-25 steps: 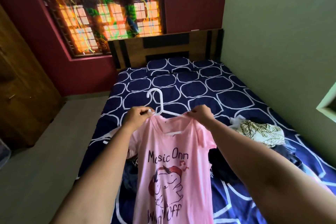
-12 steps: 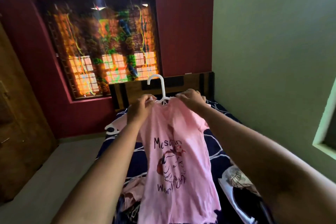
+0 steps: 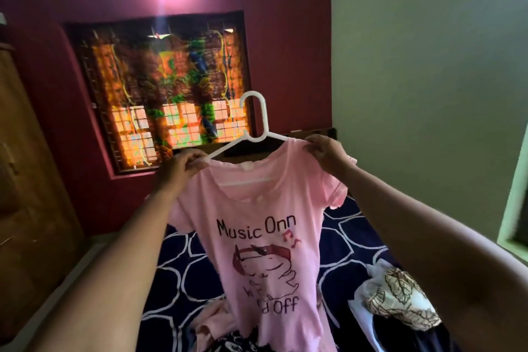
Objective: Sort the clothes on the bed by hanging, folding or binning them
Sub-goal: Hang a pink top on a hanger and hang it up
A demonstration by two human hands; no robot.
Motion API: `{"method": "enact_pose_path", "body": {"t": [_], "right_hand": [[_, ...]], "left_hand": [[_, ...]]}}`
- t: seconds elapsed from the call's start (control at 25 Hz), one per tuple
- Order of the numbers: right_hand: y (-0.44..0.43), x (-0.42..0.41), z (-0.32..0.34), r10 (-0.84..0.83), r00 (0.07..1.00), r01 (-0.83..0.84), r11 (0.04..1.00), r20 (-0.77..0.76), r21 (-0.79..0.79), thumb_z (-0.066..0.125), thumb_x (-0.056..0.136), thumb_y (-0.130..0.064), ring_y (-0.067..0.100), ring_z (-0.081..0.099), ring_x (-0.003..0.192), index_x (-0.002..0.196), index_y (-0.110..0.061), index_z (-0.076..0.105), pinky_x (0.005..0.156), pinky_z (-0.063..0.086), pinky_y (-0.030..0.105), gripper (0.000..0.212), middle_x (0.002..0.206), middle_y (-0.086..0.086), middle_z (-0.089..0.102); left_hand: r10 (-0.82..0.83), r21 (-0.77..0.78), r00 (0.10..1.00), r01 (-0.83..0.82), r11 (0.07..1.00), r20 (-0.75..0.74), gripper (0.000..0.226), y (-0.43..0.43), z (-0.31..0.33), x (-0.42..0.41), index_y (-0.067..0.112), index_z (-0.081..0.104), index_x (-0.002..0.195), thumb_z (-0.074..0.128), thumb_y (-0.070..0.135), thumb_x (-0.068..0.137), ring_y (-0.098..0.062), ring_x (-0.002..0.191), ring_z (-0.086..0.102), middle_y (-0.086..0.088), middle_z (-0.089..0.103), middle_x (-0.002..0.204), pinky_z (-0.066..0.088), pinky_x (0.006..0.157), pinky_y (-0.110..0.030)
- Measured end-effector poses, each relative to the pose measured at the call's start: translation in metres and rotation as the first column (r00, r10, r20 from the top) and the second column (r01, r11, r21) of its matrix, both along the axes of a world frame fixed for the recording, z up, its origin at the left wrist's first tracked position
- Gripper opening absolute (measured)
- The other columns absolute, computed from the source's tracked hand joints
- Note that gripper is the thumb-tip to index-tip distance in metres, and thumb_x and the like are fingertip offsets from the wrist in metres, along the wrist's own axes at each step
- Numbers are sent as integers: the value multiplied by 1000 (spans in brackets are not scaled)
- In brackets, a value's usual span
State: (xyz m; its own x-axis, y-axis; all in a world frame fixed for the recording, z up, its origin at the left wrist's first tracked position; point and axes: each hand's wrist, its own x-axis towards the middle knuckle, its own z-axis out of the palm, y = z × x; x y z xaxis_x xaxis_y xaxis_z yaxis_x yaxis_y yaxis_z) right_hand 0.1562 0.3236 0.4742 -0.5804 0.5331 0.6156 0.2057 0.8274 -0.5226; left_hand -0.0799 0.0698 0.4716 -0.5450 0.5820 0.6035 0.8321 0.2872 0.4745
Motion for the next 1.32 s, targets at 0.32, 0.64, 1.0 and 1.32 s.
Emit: {"method": "enact_pose_path", "body": {"t": [0.32, 0.64, 1.0, 1.32], "right_hand": [[3, 13, 7, 83, 996, -86, 989, -32, -121, 57, 94, -14, 22, 58, 103, 120, -4, 63, 85, 38, 22, 28, 115, 12, 65], [3, 4, 3, 68, 998, -68, 997, 13, -45, 57, 94, -14, 20, 60, 102, 118, -7, 65, 91, 46, 31, 26, 114, 9, 67], [24, 11, 11, -17, 1000, 17, 1000, -7, 14, 62, 90, -12, 25, 59, 113, 117, -8, 67, 101, 42, 35, 28, 120, 8, 66], [32, 25, 16, -37, 990, 36, 999, -139, -8, 64, 89, -10, 25, 62, 107, 112, -1, 68, 88, 37, 14, 26, 114, 13, 68]], "left_hand": [[25, 180, 997, -37, 983, 70, 22, -1, 20, -9, 6, 70, 105, 60, 20, 92, -20, 99, 60, -10, 69, 106, 41, 84, -28], [10, -124, 985, 12, 992, 173, 74, 12, 36, 5, 24, 71, 98, 31, 81, 74, -17, 84, 63, 3, 69, 89, 46, 76, -33], [-45, -203, 993, 67, 977, 110, 37, 29, 36, 11, 15, 69, 112, 76, 30, 79, -17, 103, 59, 3, 65, 107, 42, 82, -27], [39, -445, 999, -38, 895, -6, 65, 43, 67, 19, 12, 52, 133, 70, 46, 81, -24, 109, 56, -10, 58, 124, 44, 81, -30]]}}
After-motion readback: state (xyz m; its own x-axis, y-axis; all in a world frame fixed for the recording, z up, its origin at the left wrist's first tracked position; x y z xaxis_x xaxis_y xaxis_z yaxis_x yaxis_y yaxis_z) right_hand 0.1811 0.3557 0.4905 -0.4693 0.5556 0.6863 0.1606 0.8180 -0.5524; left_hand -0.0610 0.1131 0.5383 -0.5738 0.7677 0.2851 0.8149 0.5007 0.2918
